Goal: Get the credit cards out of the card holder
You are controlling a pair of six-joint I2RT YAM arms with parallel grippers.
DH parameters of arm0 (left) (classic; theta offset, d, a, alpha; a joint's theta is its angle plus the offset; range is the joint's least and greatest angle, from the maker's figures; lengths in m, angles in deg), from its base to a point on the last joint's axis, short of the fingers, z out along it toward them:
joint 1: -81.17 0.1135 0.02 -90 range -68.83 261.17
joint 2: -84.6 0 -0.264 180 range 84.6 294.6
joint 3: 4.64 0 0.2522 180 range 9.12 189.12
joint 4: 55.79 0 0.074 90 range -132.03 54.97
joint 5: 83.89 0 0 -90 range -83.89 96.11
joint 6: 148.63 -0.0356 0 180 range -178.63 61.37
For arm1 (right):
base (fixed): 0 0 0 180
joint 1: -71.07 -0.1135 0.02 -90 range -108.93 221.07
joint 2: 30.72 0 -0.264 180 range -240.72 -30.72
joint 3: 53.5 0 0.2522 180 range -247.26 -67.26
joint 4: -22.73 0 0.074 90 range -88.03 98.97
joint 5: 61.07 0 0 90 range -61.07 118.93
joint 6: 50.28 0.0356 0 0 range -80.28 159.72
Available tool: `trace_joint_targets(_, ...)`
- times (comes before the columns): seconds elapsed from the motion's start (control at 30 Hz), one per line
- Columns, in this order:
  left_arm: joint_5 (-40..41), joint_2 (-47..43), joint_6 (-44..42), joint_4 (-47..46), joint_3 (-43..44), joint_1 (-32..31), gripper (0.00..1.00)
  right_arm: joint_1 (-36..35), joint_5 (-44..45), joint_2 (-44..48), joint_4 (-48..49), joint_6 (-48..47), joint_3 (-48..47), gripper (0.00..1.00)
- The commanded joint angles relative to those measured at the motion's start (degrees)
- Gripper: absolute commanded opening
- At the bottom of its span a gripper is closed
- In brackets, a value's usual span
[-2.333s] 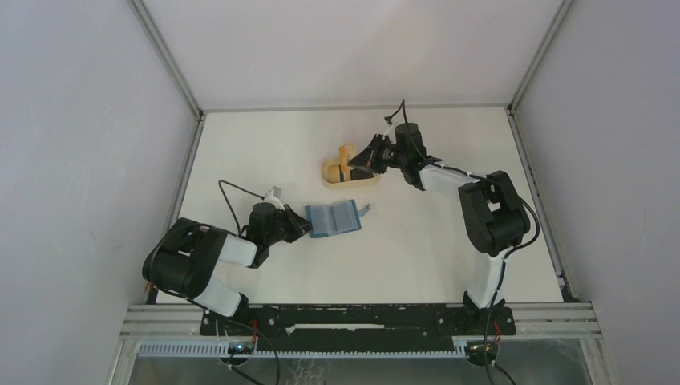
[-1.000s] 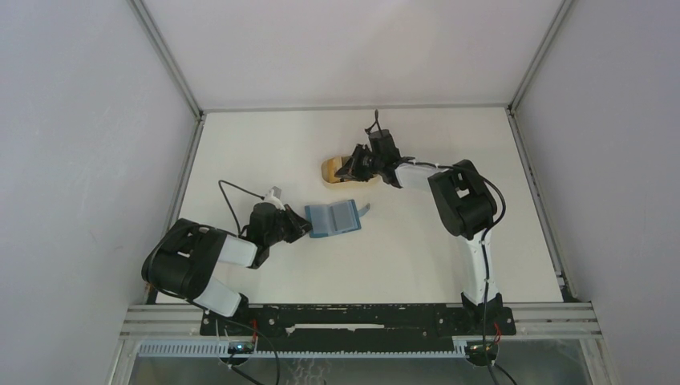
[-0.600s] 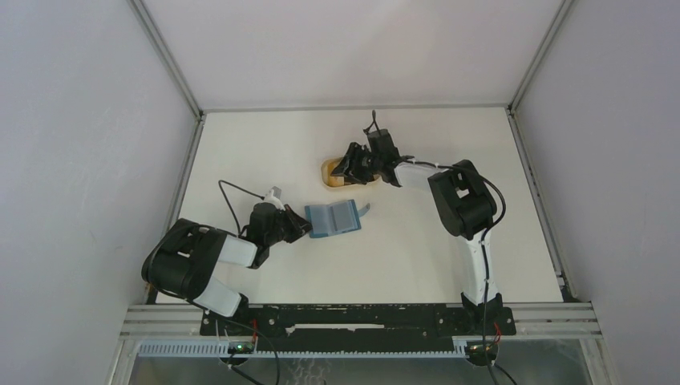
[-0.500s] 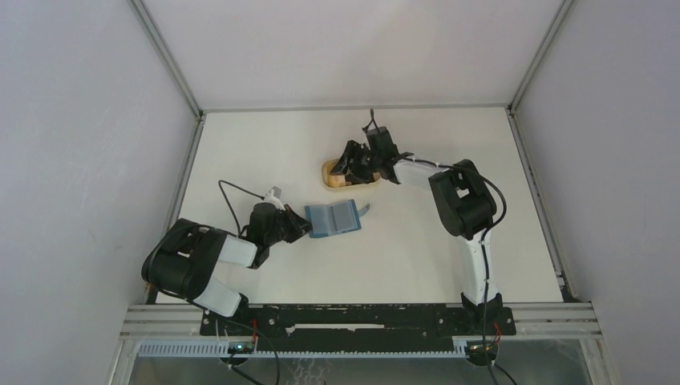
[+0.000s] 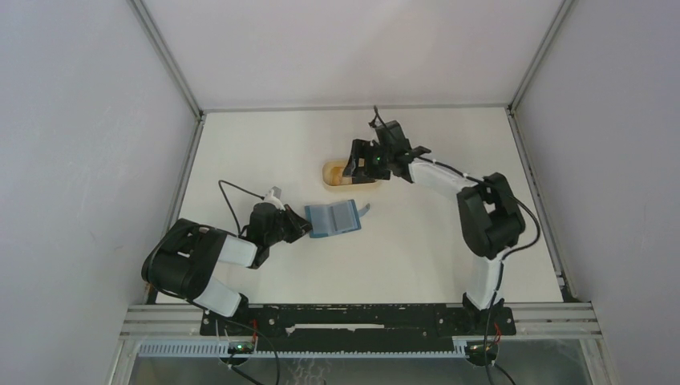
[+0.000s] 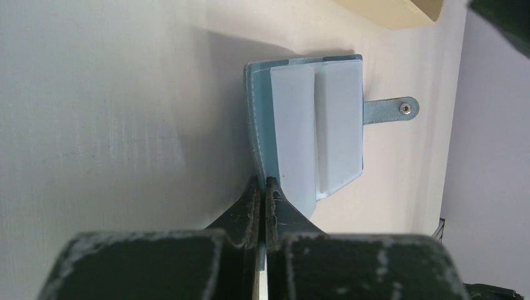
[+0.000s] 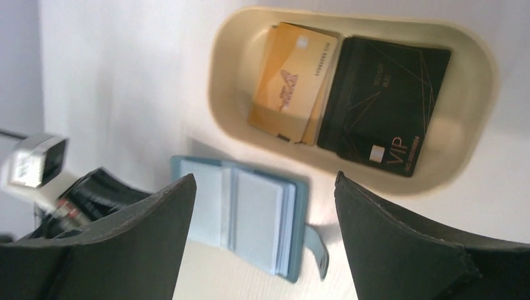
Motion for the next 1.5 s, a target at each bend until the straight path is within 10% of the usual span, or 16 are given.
trace_joint_targets(0.0,3.48,1.59,-2.49,9.86,-2.13,-0.32,0.00,0.34,-1.61,12.09,9.27,-4.42,5.76,0.90)
trace_joint_targets(0.5,3.51,-0.61,-2.74,10.90,-1.73,-0.34,0.00,-3.13,-0.03,30.43,14.88,-5.69,24.69,0.90)
trace_joint_targets(1.47,4.36,-2.43,-3.63,13.40,-1.20,-0.32,0.00,-10.69,-2.91,4.94,13.88,5.23,18.49,0.64)
